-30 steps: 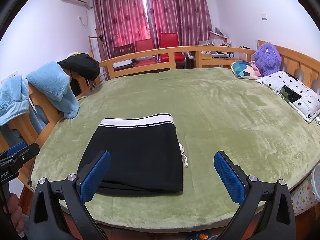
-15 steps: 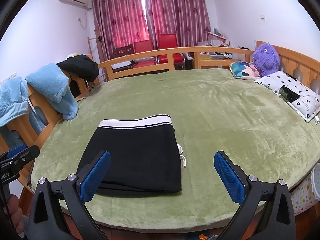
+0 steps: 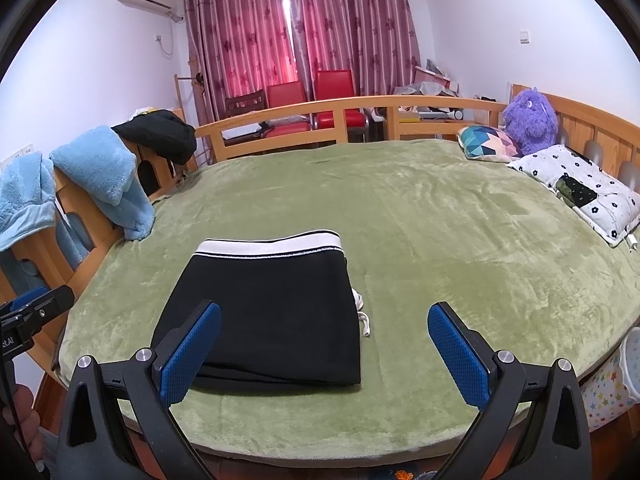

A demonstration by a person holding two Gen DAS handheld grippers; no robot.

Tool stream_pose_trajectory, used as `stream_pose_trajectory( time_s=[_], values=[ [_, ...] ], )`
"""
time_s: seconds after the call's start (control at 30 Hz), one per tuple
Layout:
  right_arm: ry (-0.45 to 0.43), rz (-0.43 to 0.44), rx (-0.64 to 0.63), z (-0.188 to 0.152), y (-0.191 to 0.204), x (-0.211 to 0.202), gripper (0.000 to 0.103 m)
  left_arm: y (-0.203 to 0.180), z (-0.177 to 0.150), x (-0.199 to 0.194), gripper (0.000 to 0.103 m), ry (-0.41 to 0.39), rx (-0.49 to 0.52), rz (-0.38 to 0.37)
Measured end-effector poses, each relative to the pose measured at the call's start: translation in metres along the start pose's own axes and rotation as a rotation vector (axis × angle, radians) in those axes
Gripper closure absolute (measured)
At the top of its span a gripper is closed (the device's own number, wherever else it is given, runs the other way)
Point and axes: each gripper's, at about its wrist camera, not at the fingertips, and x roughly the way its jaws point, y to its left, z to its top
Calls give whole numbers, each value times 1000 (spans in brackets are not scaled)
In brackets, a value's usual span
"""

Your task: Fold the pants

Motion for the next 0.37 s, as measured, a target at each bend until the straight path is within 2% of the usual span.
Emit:
stream_pose_trajectory(
  time_s=[0.37],
  values=[
    [7, 1, -8, -1, 3, 8, 1, 2, 1, 4, 8, -1, 1, -27]
  ],
)
